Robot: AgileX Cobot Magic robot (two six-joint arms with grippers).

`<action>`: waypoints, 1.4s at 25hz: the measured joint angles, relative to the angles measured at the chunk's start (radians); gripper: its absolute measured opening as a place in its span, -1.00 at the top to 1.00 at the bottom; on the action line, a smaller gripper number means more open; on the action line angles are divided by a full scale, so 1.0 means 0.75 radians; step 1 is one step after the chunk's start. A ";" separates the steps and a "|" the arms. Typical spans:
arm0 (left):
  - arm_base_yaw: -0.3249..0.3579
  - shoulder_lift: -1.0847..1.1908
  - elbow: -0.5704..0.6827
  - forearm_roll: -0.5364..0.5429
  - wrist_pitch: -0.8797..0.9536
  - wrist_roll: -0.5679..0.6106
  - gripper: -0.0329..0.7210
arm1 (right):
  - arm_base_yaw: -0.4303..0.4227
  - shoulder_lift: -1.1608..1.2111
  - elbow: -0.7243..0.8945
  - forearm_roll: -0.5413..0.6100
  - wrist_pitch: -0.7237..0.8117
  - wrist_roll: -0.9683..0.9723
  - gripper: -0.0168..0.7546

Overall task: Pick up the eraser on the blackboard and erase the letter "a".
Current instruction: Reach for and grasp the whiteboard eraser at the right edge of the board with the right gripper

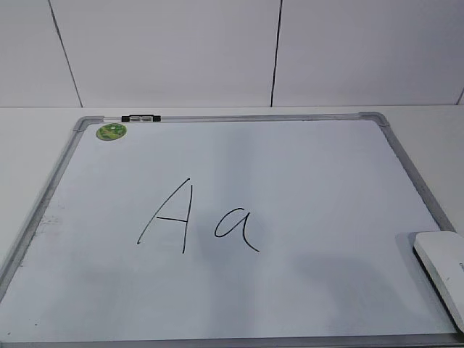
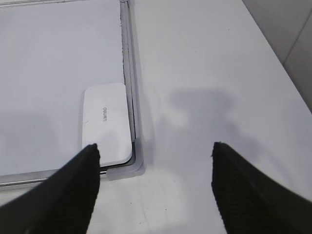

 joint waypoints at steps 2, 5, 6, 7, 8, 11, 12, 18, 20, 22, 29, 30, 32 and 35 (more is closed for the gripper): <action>0.000 0.000 0.000 0.000 0.000 0.000 0.29 | 0.000 0.000 0.000 0.000 0.000 0.000 -0.45; 0.000 0.000 0.000 0.000 0.000 0.000 0.29 | 0.000 0.000 0.000 0.000 0.000 0.000 -0.45; 0.000 0.000 0.000 0.000 0.000 0.000 0.29 | 0.000 0.000 0.000 0.000 0.000 0.000 -0.45; 0.000 0.000 0.000 0.000 0.000 0.000 0.29 | 0.000 0.000 0.000 0.000 0.000 0.000 -0.45; 0.000 0.000 0.000 0.000 0.000 0.000 0.29 | 0.000 0.000 0.000 0.000 0.000 0.000 -0.45; 0.000 0.000 0.000 0.000 0.000 0.000 0.29 | 0.000 0.000 0.000 0.000 0.000 0.000 -0.45; 0.000 0.000 0.000 0.000 0.000 0.000 0.29 | 0.000 0.000 0.000 0.000 0.000 0.000 -0.45; 0.000 0.000 0.000 0.000 0.000 0.000 0.29 | 0.000 0.000 0.000 -0.012 0.000 0.000 -0.45; 0.000 0.000 0.000 0.000 0.000 0.000 0.29 | 0.000 0.000 0.000 -0.012 0.000 0.000 -0.45; 0.000 0.000 0.000 0.000 0.000 0.000 0.29 | 0.000 0.000 0.000 -0.012 -0.012 -0.026 -0.45; 0.000 0.000 0.000 0.000 0.000 0.000 0.29 | 0.000 0.069 -0.028 0.021 -0.125 -0.121 -0.45; 0.000 0.000 0.000 0.000 0.000 0.000 0.29 | 0.000 0.112 -0.028 0.040 -0.143 -0.135 -0.45; 0.000 0.000 0.000 0.000 0.000 0.000 0.29 | 0.000 0.202 -0.029 0.079 -0.169 -0.166 -0.45; 0.000 0.000 0.000 0.000 0.000 0.000 0.29 | 0.000 0.356 -0.042 0.141 -0.203 -0.201 -0.55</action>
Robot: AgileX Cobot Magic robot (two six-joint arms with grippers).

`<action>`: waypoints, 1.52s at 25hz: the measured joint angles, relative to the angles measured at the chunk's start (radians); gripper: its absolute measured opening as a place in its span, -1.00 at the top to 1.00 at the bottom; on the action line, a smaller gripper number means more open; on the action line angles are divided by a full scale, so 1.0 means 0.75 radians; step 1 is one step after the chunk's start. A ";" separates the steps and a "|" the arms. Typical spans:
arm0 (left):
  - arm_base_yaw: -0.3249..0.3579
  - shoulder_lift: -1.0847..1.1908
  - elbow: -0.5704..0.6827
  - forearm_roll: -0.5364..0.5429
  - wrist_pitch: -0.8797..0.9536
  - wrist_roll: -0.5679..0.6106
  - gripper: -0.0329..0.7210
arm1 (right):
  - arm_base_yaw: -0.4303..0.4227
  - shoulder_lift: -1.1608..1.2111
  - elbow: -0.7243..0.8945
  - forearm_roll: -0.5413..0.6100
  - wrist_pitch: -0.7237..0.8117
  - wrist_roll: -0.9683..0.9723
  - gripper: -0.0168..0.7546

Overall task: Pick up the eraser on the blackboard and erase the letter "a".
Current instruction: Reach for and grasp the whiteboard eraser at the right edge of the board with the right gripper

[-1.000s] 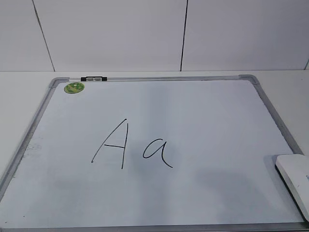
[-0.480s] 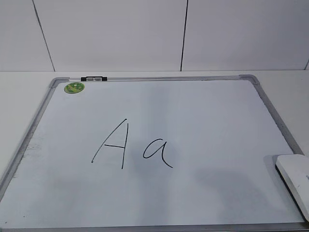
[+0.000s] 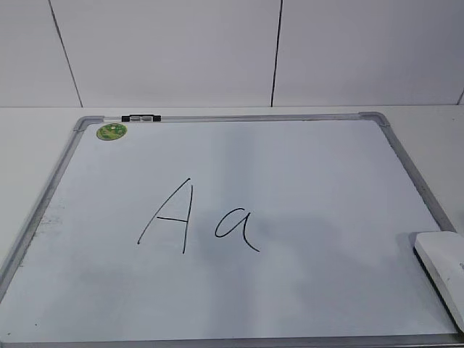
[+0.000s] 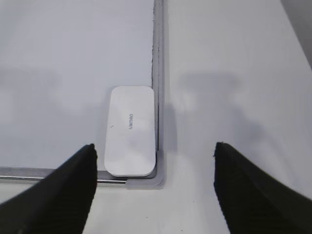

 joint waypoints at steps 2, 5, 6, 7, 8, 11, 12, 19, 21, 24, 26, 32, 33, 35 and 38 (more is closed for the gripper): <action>0.000 0.000 0.000 0.000 0.000 0.000 0.29 | 0.000 0.082 -0.017 0.027 -0.029 -0.011 -0.69; 0.000 0.000 0.000 0.000 0.000 0.000 0.29 | 0.000 0.202 -0.050 0.075 -0.067 -0.024 -0.79; 0.000 0.000 0.000 0.000 0.000 0.000 0.29 | 0.000 0.246 -0.065 0.091 -0.069 -0.037 -0.80; 0.000 0.000 0.000 0.000 0.000 0.000 0.29 | 0.000 0.291 -0.077 0.110 -0.070 -0.049 -0.80; 0.000 0.000 0.000 0.000 0.000 0.000 0.29 | 0.000 0.332 -0.094 0.129 -0.070 -0.060 -0.81; 0.000 0.000 0.000 0.000 0.000 0.000 0.29 | 0.000 0.484 -0.144 0.174 -0.057 -0.074 -0.81; 0.000 0.000 0.000 0.000 0.000 0.000 0.29 | 0.000 0.542 -0.165 0.183 -0.044 -0.077 -0.81; 0.000 0.000 0.000 0.000 0.000 0.000 0.29 | 0.000 0.900 -0.317 0.210 0.073 -0.085 -0.80; 0.000 0.000 0.000 0.000 0.000 0.000 0.29 | 0.000 0.993 -0.351 0.213 0.107 -0.085 -0.80; 0.000 0.000 0.000 0.000 0.000 0.000 0.29 | 0.000 1.128 -0.379 0.213 0.123 -0.085 -0.80; 0.000 0.000 0.000 0.000 0.000 0.000 0.29 | 0.000 1.199 -0.387 0.213 0.126 -0.085 -0.80; 0.000 0.000 0.000 0.000 0.000 0.000 0.29 | 0.000 1.360 -0.387 0.209 0.126 -0.056 -0.80; 0.000 0.000 0.000 0.000 0.000 0.000 0.29 | 0.000 1.378 -0.387 0.206 0.122 -0.043 -0.80; 0.000 0.000 0.000 0.000 0.000 0.000 0.29 | 0.000 1.408 -0.390 0.192 0.116 -0.024 -0.80; 0.000 0.000 0.000 0.000 0.000 0.000 0.29 | 0.000 1.458 -0.389 0.174 0.111 -0.002 -0.80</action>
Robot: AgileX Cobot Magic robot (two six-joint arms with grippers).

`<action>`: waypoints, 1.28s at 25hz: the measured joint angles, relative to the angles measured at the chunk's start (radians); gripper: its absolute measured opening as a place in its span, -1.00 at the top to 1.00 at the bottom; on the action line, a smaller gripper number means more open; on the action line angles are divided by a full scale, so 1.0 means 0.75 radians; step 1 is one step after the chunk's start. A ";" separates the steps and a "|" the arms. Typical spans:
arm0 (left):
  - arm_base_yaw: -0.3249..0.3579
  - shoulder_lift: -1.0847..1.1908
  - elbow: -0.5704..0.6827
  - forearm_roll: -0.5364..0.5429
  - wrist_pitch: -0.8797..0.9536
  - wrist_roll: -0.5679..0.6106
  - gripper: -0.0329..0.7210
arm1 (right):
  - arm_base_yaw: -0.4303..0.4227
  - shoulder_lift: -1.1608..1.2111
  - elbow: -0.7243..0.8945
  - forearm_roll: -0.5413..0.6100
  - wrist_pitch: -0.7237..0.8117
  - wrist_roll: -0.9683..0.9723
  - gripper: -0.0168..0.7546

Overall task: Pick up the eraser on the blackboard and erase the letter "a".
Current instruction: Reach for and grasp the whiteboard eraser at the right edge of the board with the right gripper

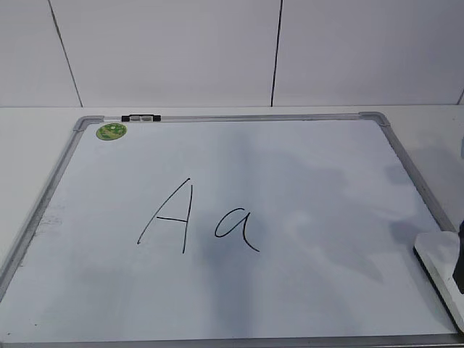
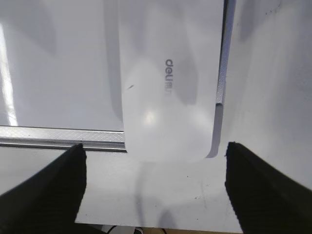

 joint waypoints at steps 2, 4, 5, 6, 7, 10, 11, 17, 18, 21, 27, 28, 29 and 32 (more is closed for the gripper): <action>0.000 0.000 0.000 0.000 0.000 0.000 0.29 | 0.000 0.030 0.000 -0.005 -0.017 0.010 -0.80; 0.000 0.000 0.000 0.000 0.000 0.000 0.29 | 0.000 0.055 0.000 -0.006 -0.041 0.010 -0.80; 0.000 0.000 0.000 0.000 0.000 0.000 0.29 | 0.000 0.067 0.000 -0.006 -0.052 0.010 -0.80; 0.000 0.000 0.000 0.000 0.000 0.000 0.29 | 0.000 0.080 0.000 -0.006 -0.063 0.010 -0.80; 0.000 0.000 0.000 0.000 0.000 0.000 0.29 | 0.000 0.092 0.000 -0.008 -0.074 0.024 -0.80; 0.000 0.000 0.000 0.000 0.000 0.000 0.29 | 0.000 0.130 0.000 -0.009 -0.104 0.035 -0.80; 0.000 0.000 0.000 0.000 0.000 0.000 0.29 | 0.000 0.138 0.000 -0.009 -0.112 0.039 -0.80; 0.000 0.000 0.000 0.000 0.000 0.000 0.29 | 0.000 0.210 0.000 -0.017 -0.163 0.054 -0.80; 0.000 0.000 0.000 0.000 0.000 0.000 0.29 | 0.000 0.229 -0.001 -0.023 -0.174 0.062 -0.80; 0.000 0.000 0.000 0.000 0.000 0.000 0.29 | 0.000 0.260 -0.001 -0.033 -0.187 0.079 -0.80; 0.000 0.000 0.000 0.000 0.000 0.000 0.29 | 0.000 0.275 -0.003 -0.044 -0.226 0.091 -0.80; 0.000 0.000 0.000 0.000 0.000 0.000 0.29 | 0.000 0.275 -0.003 -0.046 -0.230 0.094 -0.80; 0.000 0.000 0.000 0.000 0.000 0.000 0.29 | 0.000 0.277 -0.004 -0.049 -0.238 0.094 -0.80; 0.000 0.000 0.000 0.000 0.000 0.000 0.29 | 0.000 0.287 -0.009 -0.053 -0.244 0.105 -0.80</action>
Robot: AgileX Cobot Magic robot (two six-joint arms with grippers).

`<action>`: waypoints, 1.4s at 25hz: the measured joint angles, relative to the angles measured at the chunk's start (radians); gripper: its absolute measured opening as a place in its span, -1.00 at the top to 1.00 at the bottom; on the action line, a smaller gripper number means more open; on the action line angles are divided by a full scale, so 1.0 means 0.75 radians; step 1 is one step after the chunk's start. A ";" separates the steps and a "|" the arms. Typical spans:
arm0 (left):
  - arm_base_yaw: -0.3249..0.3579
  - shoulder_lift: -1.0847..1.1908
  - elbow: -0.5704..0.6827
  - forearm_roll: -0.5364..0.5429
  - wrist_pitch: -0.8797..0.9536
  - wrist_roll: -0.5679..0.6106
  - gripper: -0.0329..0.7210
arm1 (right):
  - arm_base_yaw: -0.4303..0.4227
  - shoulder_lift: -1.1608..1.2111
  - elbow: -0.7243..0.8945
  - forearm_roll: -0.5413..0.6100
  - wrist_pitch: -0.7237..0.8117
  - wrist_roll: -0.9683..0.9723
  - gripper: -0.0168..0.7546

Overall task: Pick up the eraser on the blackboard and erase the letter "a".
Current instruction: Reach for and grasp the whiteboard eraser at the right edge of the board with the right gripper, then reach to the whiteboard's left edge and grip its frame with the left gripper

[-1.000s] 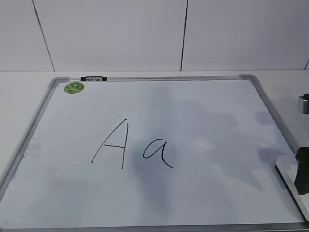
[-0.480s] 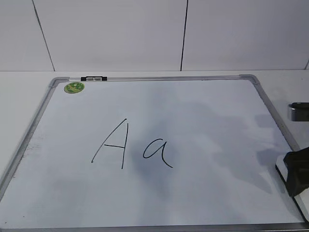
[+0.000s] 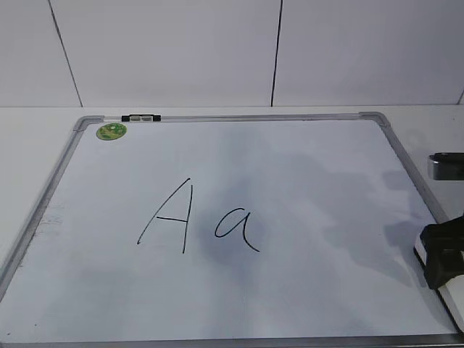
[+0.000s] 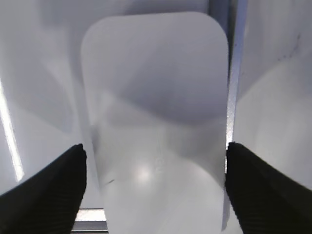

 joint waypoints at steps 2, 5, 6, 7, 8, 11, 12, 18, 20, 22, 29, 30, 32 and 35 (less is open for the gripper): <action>0.000 0.000 0.000 0.000 0.000 0.000 0.29 | 0.000 0.009 0.000 0.000 -0.003 0.006 -0.79; 0.000 0.000 0.000 0.000 0.000 0.000 0.29 | 0.000 0.014 0.000 -0.003 -0.005 0.009 -0.78; 0.000 0.000 0.000 0.000 0.000 0.000 0.29 | 0.000 0.014 0.000 -0.003 -0.008 0.009 -0.77; 0.000 0.000 0.000 0.000 0.000 0.000 0.29 | 0.000 0.014 0.000 -0.004 -0.008 0.010 -0.77; 0.000 0.000 0.000 0.000 0.000 0.000 0.29 | 0.000 0.014 0.000 -0.006 -0.009 0.012 -0.75; 0.000 0.000 0.000 0.000 0.000 0.000 0.29 | 0.000 0.014 0.000 -0.015 -0.014 0.013 -0.74; 0.000 0.000 0.000 0.000 0.000 0.000 0.29 | 0.000 0.014 0.000 -0.017 -0.014 0.013 -0.73; 0.000 0.000 0.000 0.000 0.000 0.000 0.29 | 0.000 0.014 0.000 -0.018 -0.019 0.013 -0.61; 0.000 0.000 0.000 0.000 0.000 0.000 0.29 | 0.000 0.014 0.000 -0.020 -0.019 0.015 -0.54; 0.000 0.000 0.000 0.000 0.000 0.000 0.29 | 0.000 0.014 0.000 -0.023 -0.019 0.015 -0.51; 0.000 0.000 0.000 0.000 0.000 0.000 0.29 | 0.000 0.014 0.000 -0.023 -0.019 0.015 -0.47; 0.000 0.000 0.000 0.000 0.000 0.000 0.29 | 0.000 0.014 0.000 -0.023 -0.019 0.015 -0.46; 0.000 0.000 0.000 0.000 0.000 0.000 0.29 | 0.000 0.014 0.000 -0.023 -0.019 0.015 -0.45; 0.000 0.000 0.000 0.000 0.000 0.000 0.29 | 0.000 0.014 0.000 -0.025 -0.022 0.015 -0.45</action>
